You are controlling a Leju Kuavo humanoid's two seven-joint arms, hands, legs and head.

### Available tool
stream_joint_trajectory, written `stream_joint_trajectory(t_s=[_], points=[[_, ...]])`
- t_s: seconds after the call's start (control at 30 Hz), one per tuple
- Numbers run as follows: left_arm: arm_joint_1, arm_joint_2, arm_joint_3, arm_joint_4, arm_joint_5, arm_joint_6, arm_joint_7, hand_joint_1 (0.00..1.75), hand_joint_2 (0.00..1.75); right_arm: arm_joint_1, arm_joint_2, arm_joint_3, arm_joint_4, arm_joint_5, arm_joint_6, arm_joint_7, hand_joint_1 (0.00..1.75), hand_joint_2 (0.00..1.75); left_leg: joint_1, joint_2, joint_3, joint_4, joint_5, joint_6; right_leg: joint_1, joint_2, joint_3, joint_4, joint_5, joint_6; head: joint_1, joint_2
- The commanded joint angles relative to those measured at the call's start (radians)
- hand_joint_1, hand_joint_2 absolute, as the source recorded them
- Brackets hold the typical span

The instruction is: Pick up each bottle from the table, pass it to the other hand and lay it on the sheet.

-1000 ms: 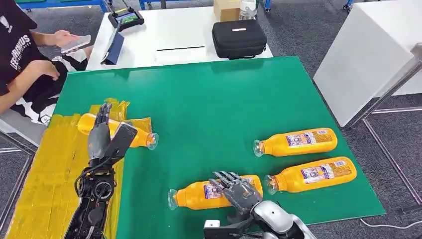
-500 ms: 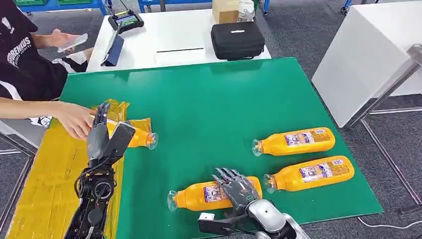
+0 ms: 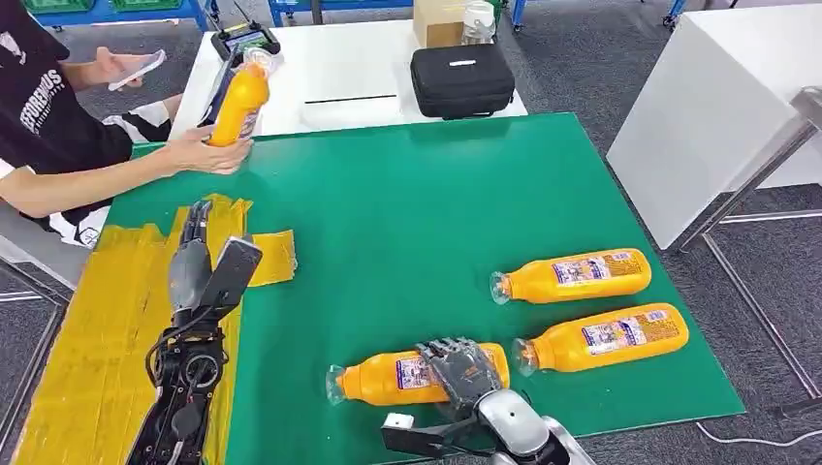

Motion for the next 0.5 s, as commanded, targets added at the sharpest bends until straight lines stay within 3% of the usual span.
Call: stream_joint_trajectory(t_s=[0.03, 0.13, 0.33, 0.5], points=[[-0.019, 0.011, -0.031, 0.067, 0.010, 0.008, -0.002, 0.00, 0.00, 0.023, 0.017, -0.059, 0.085, 0.015, -0.027, -0.006, 1.75, 1.75, 0.000, -0.002, 0.002, -0.001, 0.000, 0.000, 0.000, -0.002, 0.003, -0.001, -0.001, 0.000, 0.000, 0.000], [-0.018, 0.012, -0.031, 0.067, 0.011, 0.007, -0.003, 0.00, 0.00, 0.026, 0.020, -0.066, 0.078, 0.012, -0.042, -0.009, 1.75, 1.75, 0.000, -0.002, 0.004, -0.001, -0.001, 0.000, 0.000, -0.002, 0.005, -0.001, -0.002, 0.000, 0.000, 0.000], [0.005, -0.001, -0.028, 0.043, 0.042, 0.010, -0.038, 0.00, 0.00, 0.048, 0.086, -0.190, -0.043, -0.023, -0.222, -0.012, 1.75, 1.75, -0.001, -0.001, 0.000, 0.000, -0.001, 0.001, 0.000, -0.001, 0.001, 0.000, -0.002, 0.001, 0.000, 0.000], [0.026, -0.024, -0.053, -0.022, 0.306, -0.110, -0.175, 0.00, 0.00, 0.066, 0.196, -0.375, -0.183, -0.400, -0.471, -0.206, 1.75, 1.75, -0.002, 0.000, -0.005, 0.001, -0.001, 0.001, -0.001, 0.000, -0.004, 0.002, -0.002, 0.001, 0.000, 0.000]])
